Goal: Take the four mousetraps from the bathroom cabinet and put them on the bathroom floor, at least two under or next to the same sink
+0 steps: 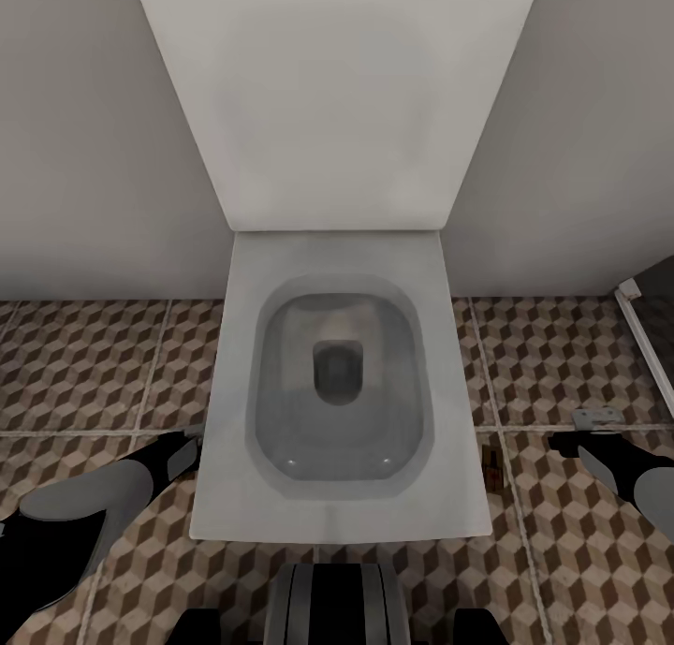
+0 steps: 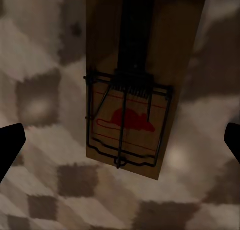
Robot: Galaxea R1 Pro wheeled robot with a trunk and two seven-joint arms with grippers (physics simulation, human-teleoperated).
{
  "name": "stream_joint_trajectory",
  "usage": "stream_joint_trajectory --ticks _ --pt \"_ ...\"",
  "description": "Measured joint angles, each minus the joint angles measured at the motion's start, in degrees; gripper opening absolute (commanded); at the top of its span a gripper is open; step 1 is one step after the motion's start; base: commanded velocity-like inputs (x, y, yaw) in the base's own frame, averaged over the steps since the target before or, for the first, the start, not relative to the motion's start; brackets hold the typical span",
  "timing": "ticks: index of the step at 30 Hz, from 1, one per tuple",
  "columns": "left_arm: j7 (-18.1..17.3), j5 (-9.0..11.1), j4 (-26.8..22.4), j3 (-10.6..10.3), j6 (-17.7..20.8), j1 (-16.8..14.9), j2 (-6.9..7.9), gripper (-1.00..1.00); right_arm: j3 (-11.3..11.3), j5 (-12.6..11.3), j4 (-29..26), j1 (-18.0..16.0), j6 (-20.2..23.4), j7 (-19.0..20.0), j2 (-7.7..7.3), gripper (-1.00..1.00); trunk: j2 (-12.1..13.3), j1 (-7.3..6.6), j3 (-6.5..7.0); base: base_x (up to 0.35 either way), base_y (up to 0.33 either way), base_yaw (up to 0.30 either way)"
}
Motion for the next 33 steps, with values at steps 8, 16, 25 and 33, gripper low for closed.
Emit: stream_joint_trajectory --ticks 8,16,25,33 --pt "0.0 0.0 0.0 0.0 0.0 0.0 0.00 1.00 0.0 0.0 -0.1 0.0 0.0 0.0 0.00 1.00 0.0 0.00 0.00 0.000 0.000 0.000" --pt "0.0 0.0 0.0 0.0 0.0 0.0 0.00 1.00 0.0 0.0 -0.1 0.0 0.0 0.0 0.00 1.00 0.0 0.00 0.00 0.000 0.000 0.000" --pt "0.0 0.0 0.0 0.0 0.0 0.0 0.00 1.00 0.0 0.0 -0.1 0.0 0.0 0.0 0.00 1.00 0.0 0.00 0.00 0.000 0.000 0.000" --pt "0.0 0.0 0.0 0.0 0.0 0.0 0.00 1.00 0.0 0.0 -0.1 0.0 0.0 0.0 0.00 1.00 0.0 0.00 0.00 0.000 0.000 0.000"
